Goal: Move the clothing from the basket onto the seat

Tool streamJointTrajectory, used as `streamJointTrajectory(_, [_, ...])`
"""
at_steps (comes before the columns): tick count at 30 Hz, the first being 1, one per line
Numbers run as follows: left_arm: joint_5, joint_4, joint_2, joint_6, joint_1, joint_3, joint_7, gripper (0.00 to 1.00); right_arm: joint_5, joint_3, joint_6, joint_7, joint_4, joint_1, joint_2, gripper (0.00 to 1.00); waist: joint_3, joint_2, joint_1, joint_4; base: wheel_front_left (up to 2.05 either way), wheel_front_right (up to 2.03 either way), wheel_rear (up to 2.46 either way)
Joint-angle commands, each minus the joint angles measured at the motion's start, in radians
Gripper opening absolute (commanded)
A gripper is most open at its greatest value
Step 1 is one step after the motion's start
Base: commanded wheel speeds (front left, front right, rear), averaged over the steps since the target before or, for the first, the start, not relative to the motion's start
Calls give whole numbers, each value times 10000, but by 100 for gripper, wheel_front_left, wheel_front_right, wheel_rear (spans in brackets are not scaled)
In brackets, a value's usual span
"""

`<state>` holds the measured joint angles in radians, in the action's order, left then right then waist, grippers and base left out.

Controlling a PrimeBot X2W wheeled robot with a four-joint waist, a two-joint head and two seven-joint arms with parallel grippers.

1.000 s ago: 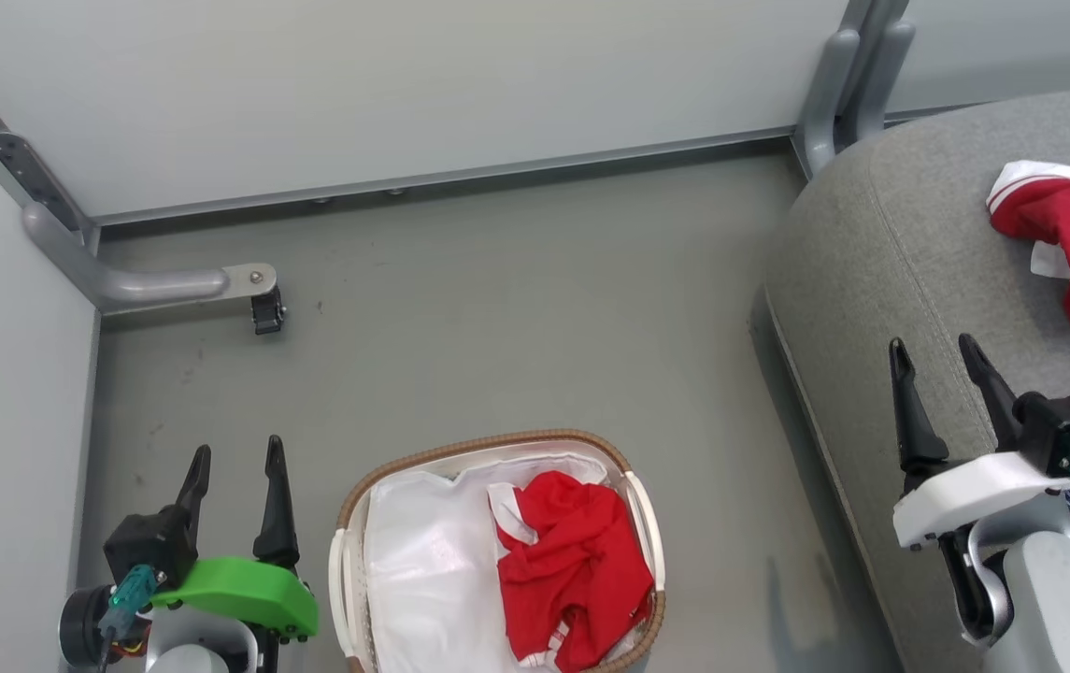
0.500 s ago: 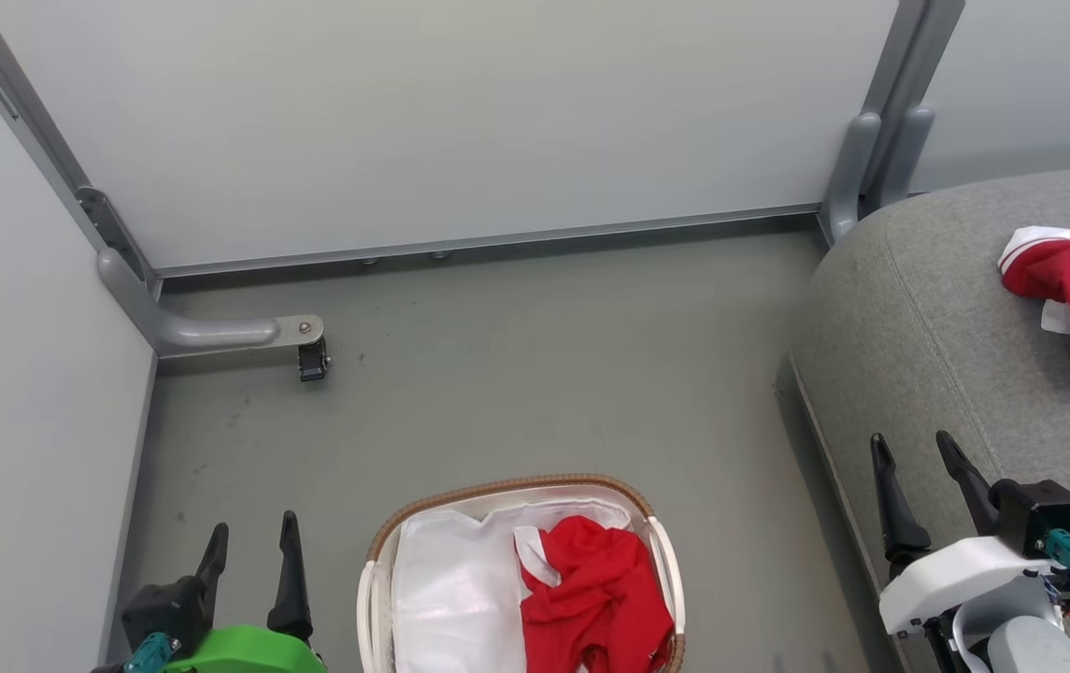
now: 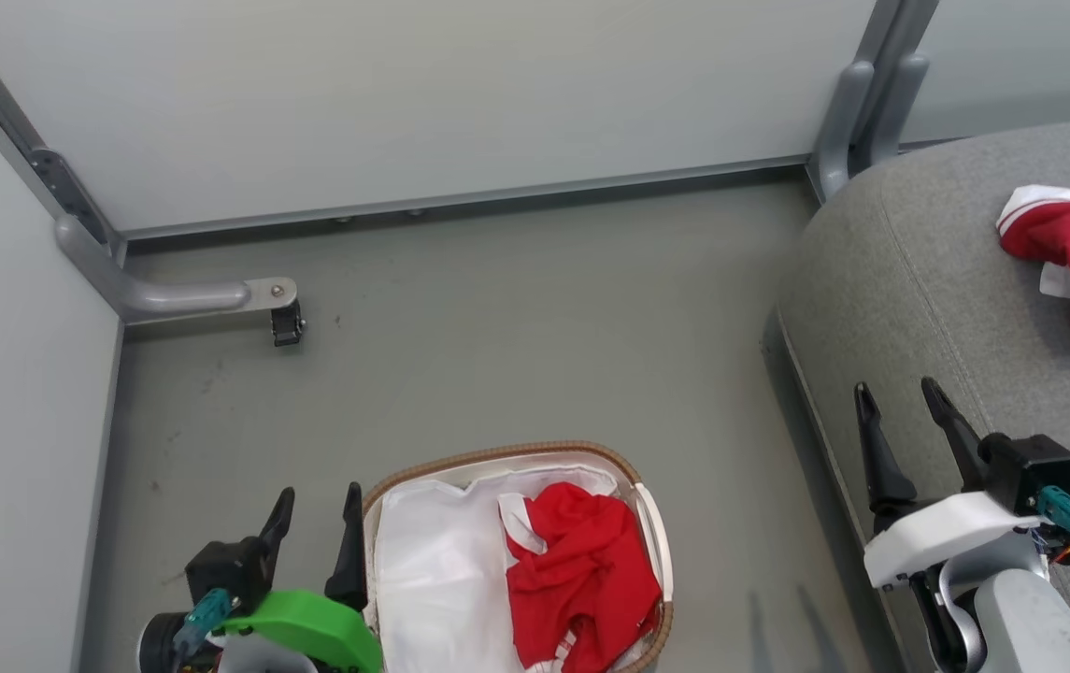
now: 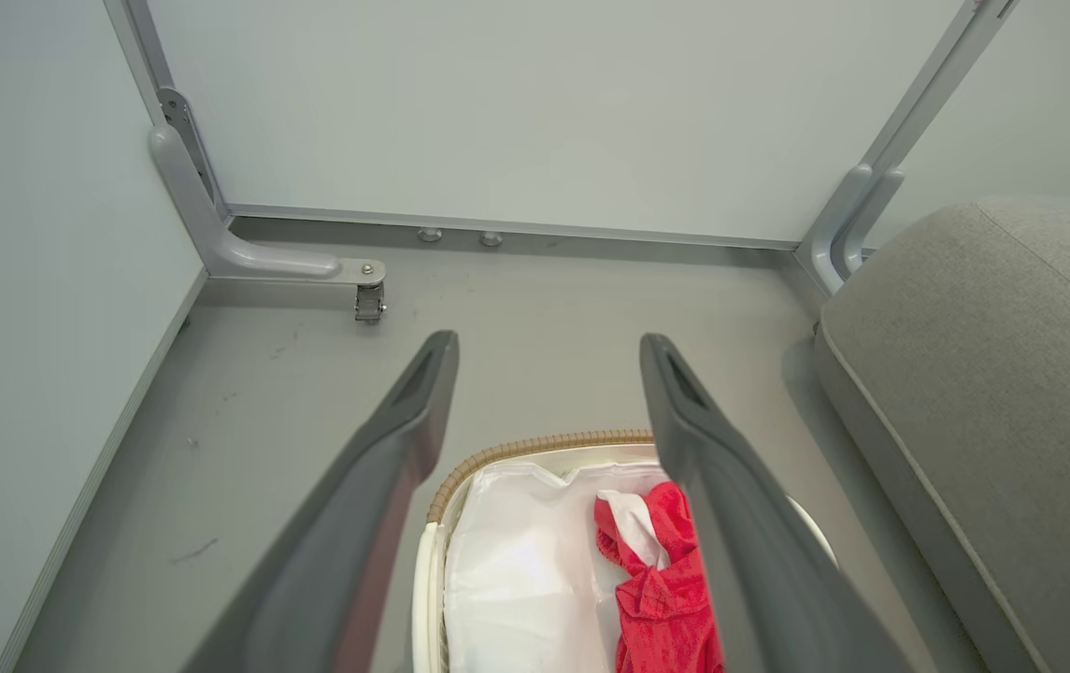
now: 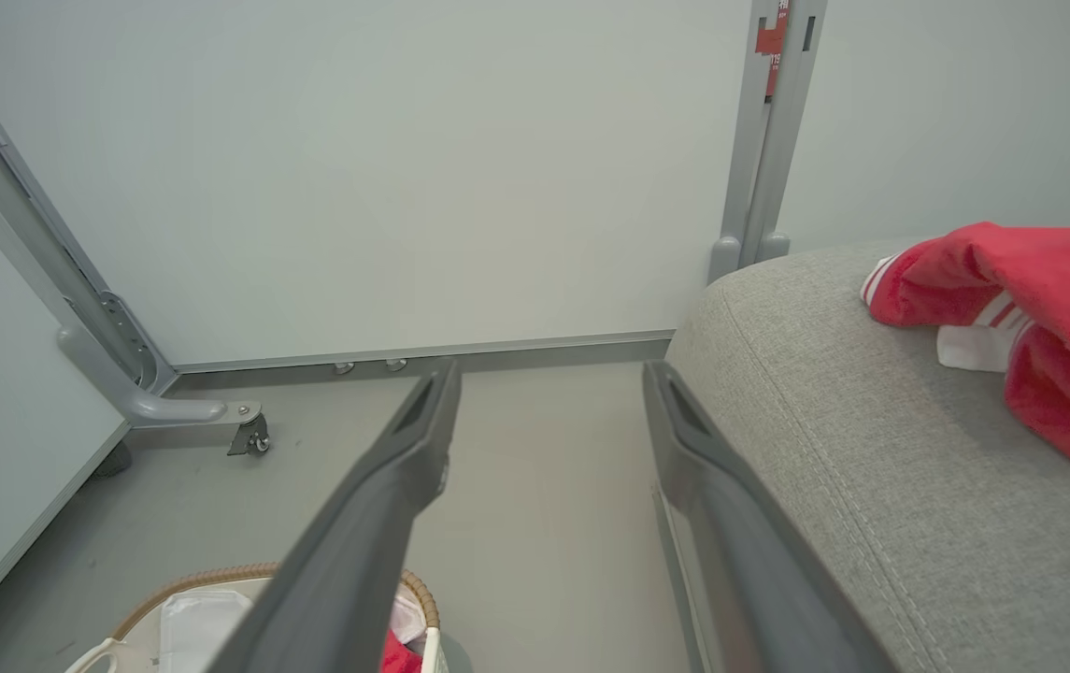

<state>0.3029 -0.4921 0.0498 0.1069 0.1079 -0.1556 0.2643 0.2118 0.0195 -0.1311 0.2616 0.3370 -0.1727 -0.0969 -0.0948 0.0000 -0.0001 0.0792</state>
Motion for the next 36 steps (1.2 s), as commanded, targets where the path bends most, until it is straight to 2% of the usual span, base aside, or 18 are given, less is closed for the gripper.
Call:
streamJointTrajectory(1, [73, -113, 17, 65, 317, -150, 1, 100, 84, -52, 7, 49, -104, -239, -37, 100, -534, 0, 1, 301, 0, 0, 0])
streamJointTrajectory(16, [1139, -2846, 38, 171, 3283, -2560, 1, 100, 457, -897, 7, 49, -866, -2053, 48, 100, -3468, 0, 1, 1833, 0, 0, 0])
streamJointTrajectory(23, [1525, -4360, 48, 113, 4645, -3212, 2, 100, 635, -1097, 7, 49, -1224, -2681, 241, 100, -4748, 0, 1, 2420, 0, 0, 0])
streamJointTrajectory(36, [929, -7085, 94, 210, 6458, -4337, -19, 100, 910, -1015, 7, 49, -1671, -3169, 432, 100, -6644, 0, 1, 2903, 0, 0, 0])
